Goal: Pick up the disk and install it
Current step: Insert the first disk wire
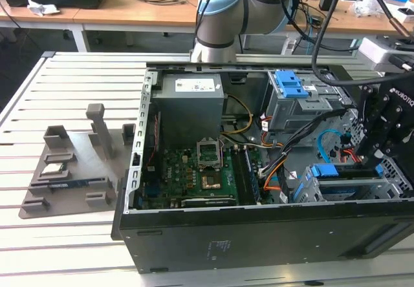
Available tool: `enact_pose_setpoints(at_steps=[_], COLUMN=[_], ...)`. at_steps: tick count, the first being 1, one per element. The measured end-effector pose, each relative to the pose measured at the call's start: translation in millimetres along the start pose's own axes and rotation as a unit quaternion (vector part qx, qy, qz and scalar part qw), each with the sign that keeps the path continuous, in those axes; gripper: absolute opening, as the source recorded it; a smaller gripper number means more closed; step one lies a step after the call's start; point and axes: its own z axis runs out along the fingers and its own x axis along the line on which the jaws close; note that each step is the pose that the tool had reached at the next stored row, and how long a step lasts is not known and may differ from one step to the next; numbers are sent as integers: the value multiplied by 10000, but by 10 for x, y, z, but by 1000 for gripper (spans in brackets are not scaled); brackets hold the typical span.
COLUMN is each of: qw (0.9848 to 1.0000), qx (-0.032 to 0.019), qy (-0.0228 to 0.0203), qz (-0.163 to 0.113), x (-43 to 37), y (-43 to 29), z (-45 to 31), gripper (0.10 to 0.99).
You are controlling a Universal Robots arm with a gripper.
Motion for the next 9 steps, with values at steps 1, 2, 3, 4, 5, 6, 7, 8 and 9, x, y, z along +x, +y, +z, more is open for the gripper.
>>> enact_pose_setpoints(at_steps=[1,2,3,4,5,6,7,8,9], qw=[10000,10000,10000,10000,10000,10000,10000,10000,10000], qx=[0,0,0,0,0,0,0,0,0], qy=[3,4,6,9,10,11,11,11,11], qz=[0,0,0,0,0,0,0,0,0], x=[-1,-1,0,2,7,10,11,18,22], y=[1,2,5,8,13,14,15,18,21], z=[-20,-41,-77,-127,-198,-222,-234,-289,-319], gripper=[290,290,161,106,106,106,106,106,106])
